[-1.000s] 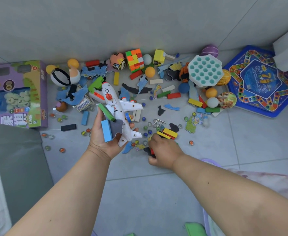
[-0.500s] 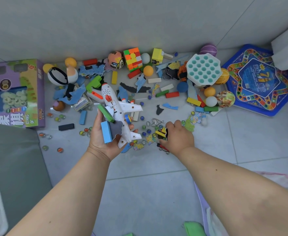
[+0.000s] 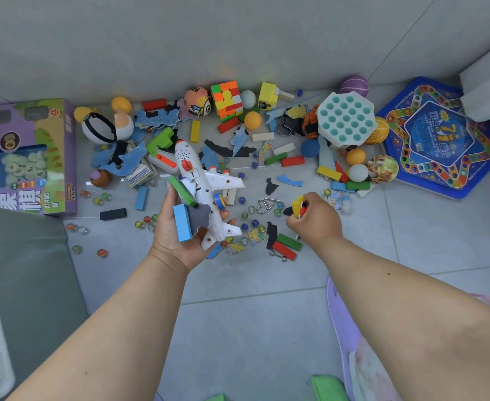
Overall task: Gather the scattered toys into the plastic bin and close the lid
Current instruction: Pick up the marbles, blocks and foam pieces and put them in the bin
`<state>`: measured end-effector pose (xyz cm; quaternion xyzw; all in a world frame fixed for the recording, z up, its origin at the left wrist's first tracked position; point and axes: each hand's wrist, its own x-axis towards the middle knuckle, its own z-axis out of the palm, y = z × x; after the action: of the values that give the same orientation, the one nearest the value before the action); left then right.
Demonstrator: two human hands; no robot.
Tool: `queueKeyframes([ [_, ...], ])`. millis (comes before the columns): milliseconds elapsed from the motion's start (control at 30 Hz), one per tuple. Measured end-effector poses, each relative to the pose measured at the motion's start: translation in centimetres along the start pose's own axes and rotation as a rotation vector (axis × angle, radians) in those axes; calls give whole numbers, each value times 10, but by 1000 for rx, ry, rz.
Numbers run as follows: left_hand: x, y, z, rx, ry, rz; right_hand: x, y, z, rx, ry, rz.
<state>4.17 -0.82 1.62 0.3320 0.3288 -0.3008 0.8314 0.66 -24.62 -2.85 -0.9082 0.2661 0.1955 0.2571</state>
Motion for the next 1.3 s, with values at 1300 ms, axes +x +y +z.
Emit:
queueKeyframes([
  [1300, -9, -9, 6, 0, -41, -44, -45, 8, 19, -21, -21, 118],
])
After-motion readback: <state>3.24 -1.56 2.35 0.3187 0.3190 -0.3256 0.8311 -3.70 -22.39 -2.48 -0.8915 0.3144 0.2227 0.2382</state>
